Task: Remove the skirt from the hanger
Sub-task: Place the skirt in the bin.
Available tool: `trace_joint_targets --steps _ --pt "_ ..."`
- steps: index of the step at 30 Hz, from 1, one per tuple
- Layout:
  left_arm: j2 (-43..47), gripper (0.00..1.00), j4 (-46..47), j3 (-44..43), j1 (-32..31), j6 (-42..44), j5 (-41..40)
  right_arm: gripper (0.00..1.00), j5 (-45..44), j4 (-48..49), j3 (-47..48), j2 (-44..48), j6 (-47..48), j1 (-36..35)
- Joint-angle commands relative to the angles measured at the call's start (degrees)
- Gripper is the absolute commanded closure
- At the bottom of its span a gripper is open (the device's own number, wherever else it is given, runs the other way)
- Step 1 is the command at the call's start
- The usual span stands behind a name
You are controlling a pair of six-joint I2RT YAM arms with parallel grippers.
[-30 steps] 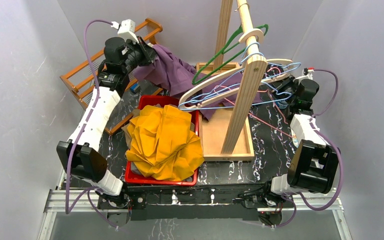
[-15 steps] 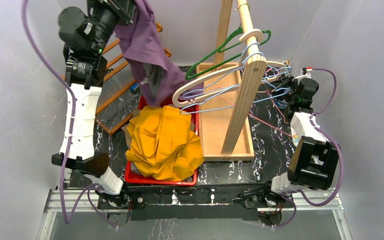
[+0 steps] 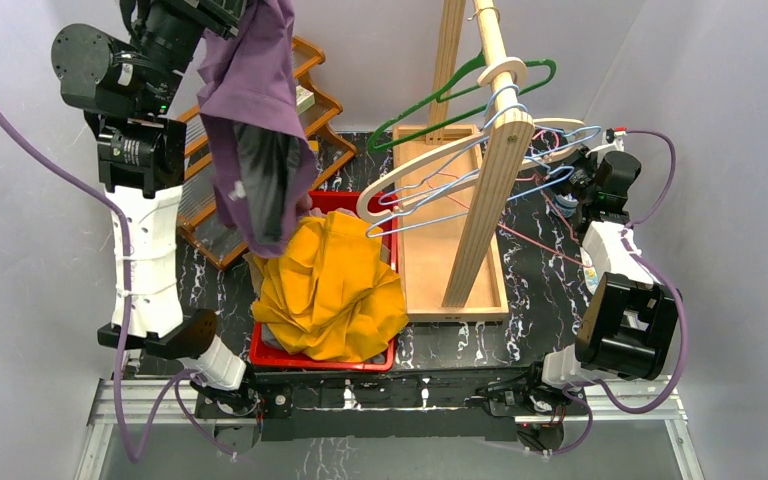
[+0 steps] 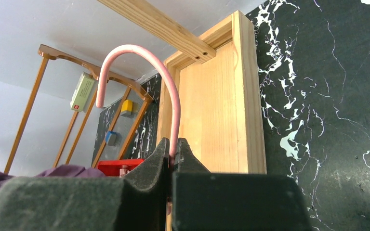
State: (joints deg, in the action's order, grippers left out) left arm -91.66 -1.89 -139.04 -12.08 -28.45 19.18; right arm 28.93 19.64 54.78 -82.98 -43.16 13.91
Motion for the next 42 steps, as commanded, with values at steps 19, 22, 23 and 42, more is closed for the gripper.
trace_joint_targets --steps 19,22,23,42 --pt "28.04 1.00 1.71 31.45 0.01 -2.86 -1.33 1.00 0.96 -0.90 2.91 4.17 2.54 0.67" --pt "32.42 1.00 -2.36 38.11 -0.65 -0.61 -4.27 1.00 1.07 -1.33 4.27 3.35 2.49 0.90" --pt "33.57 1.00 -3.71 40.03 -1.18 0.03 -5.38 1.00 1.07 -1.56 4.87 3.09 2.61 0.94" --pt "27.55 1.00 -4.24 88.31 -4.73 -10.36 6.18 1.00 -6.48 -8.17 8.28 3.42 9.23 1.03"
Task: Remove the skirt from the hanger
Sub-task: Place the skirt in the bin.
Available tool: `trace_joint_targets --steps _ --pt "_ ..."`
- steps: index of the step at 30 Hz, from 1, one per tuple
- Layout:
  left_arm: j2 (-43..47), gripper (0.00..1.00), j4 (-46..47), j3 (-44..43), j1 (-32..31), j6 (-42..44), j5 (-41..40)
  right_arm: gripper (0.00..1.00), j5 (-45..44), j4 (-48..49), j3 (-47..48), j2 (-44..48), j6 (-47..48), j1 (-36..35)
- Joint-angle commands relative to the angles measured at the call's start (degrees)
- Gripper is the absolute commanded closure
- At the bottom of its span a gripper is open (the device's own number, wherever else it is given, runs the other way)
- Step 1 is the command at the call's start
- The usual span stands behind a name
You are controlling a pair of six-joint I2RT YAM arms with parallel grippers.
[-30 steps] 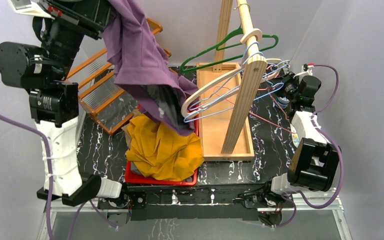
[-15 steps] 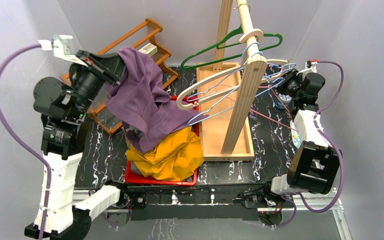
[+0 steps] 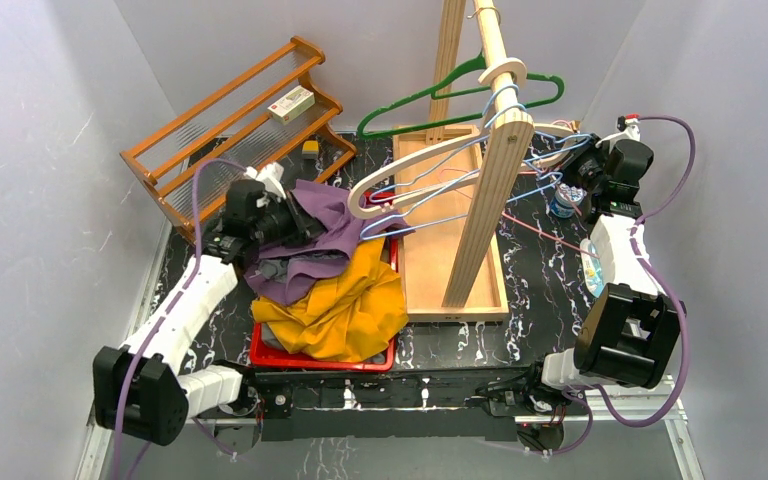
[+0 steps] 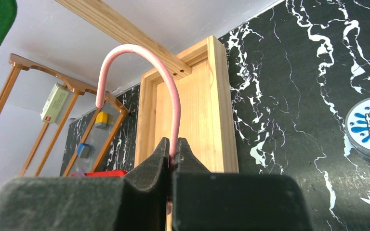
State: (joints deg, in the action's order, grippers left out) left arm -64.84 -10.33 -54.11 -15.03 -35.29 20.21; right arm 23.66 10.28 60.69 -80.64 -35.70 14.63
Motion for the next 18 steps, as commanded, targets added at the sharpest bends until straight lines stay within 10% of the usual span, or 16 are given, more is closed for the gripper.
trace_joint_targets --steps 1,18 --pt "0.98 1.00 4.29 4.78 -2.66 -3.79 4.34 1.00 -0.87 1.22 2.34 0.91 1.78 0.31" --pt "16.62 1.00 1.99 19.83 -17.98 -16.13 -1.09 1.00 1.30 1.53 1.61 0.71 1.54 0.31"
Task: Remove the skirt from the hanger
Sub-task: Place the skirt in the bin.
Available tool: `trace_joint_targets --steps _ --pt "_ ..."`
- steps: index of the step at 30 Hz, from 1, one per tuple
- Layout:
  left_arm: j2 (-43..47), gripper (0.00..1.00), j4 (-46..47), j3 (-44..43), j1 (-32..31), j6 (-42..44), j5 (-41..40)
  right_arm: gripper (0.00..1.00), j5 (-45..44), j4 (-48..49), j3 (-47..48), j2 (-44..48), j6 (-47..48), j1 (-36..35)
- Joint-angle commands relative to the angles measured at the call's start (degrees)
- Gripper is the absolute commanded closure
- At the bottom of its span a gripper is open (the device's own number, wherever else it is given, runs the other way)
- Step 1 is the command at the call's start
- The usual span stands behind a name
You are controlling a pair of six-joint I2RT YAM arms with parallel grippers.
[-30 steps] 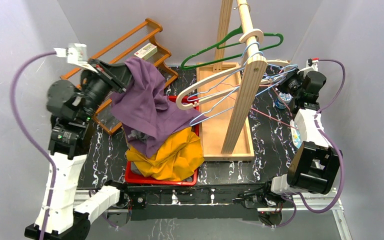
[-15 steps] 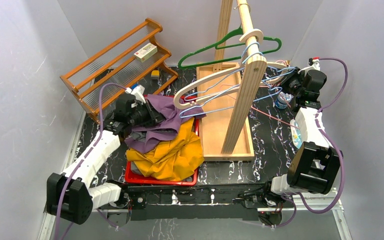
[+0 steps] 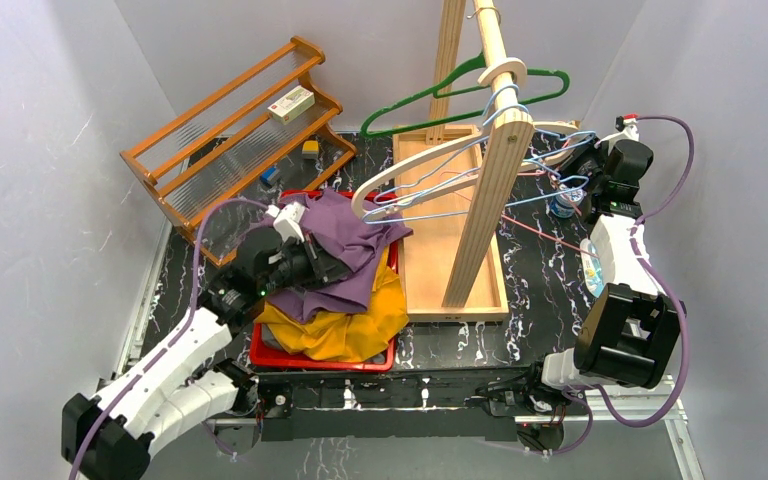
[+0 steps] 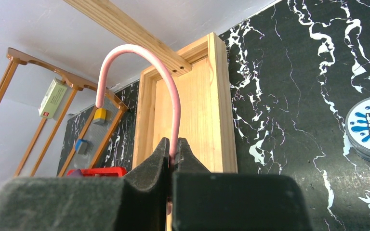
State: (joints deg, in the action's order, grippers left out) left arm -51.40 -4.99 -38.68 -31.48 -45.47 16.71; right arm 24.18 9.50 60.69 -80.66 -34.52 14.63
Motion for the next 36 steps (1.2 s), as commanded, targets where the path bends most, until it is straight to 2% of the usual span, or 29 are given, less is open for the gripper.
trace_joint_targets --steps 1,6,10,15,17,22,26,28,29,32,36 --pt "3.34 1.00 -3.45 6.05 -2.42 -6.84 2.96 1.00 0.80 2.24 1.63 0.69 0.40 0.31" --pt "4.31 1.00 -3.67 13.82 -4.64 -7.85 1.70 1.00 1.12 3.05 0.23 0.90 0.19 0.31" --pt "2.85 0.99 -8.88 8.90 -4.64 -3.48 -1.49 1.00 1.35 3.09 -0.23 0.79 0.11 0.31" --pt "4.67 0.67 -10.40 4.37 -4.64 -1.39 -3.27 1.00 1.04 2.80 0.24 0.77 0.68 0.31" --pt "4.94 0.58 -12.54 1.47 -4.64 0.62 -4.62 1.00 1.11 2.70 0.35 0.77 0.89 0.31" --pt "4.74 0.49 -18.56 -7.32 -4.64 6.47 -6.29 1.00 0.91 2.59 0.13 0.77 1.29 0.31" --pt "6.32 0.38 -18.46 -11.63 -4.64 9.49 -4.05 1.00 1.53 2.84 -0.21 0.27 1.18 0.31" --pt "6.22 0.12 -17.56 -13.42 -4.64 10.78 -1.32 1.00 1.97 3.23 -0.17 0.08 1.04 0.30" --pt "5.34 0.06 -17.58 -14.59 -4.64 11.23 -0.11 1.00 2.12 3.22 -0.09 -0.05 1.04 0.31" --pt "2.87 0.02 -19.27 -18.37 -4.64 14.03 1.60 1.00 2.53 3.09 0.53 -0.54 1.28 0.31" --pt "0.77 0.04 -23.27 -23.82 -4.64 19.55 0.24 1.00 3.41 2.26 1.67 -1.26 1.90 0.30"
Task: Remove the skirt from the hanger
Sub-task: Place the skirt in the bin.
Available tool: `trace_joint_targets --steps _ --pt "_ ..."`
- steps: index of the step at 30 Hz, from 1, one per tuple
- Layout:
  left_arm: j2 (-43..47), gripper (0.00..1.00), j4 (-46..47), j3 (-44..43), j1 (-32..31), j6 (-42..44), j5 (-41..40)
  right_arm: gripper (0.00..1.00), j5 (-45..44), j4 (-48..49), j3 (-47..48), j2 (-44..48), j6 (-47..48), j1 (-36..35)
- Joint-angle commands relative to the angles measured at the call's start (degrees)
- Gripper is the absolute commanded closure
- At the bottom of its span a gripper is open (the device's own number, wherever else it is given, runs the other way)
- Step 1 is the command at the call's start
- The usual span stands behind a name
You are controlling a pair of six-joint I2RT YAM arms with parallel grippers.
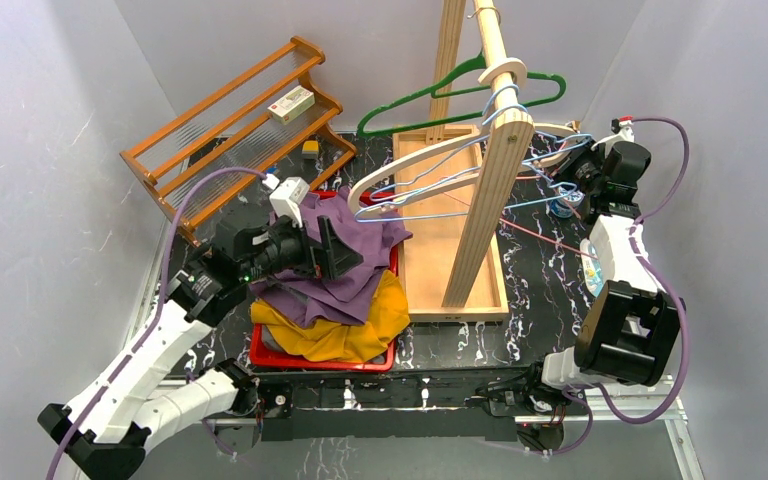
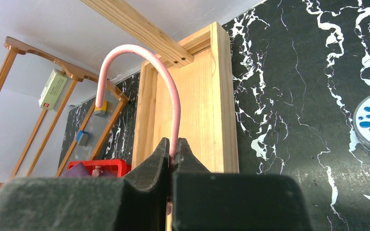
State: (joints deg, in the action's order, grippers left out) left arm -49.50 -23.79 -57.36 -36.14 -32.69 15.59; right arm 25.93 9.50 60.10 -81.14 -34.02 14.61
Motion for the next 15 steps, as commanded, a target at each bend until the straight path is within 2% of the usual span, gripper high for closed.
trace_joint_targets --steps 1,3,6,8,11,15 --pt "-1.19 0.08 -5.38 -5.92 0.02 8.28 0.64 1.00 1.81 2.20 2.38 -0.89 1.41 0.33" --pt "-0.51 0.12 -6.62 -6.72 0.09 11.02 -3.96 1.00 2.28 2.23 2.61 -1.14 1.30 0.25" --pt "1.18 0.14 -5.41 -5.45 0.23 14.28 -12.22 1.00 3.26 2.81 2.66 -1.59 0.41 0.24" --pt "0.92 0.15 -2.47 -5.01 0.81 15.28 -13.17 1.00 3.97 3.13 2.70 -1.85 -0.17 0.16" --pt "-1.45 0.16 3.93 -3.80 3.44 15.17 -10.48 1.00 4.63 3.40 2.66 -2.00 -0.67 0.07" --pt "-6.22 0.20 16.36 -1.09 15.20 8.37 5.17 1.00 5.55 3.98 2.85 -2.25 -1.42 -0.20"
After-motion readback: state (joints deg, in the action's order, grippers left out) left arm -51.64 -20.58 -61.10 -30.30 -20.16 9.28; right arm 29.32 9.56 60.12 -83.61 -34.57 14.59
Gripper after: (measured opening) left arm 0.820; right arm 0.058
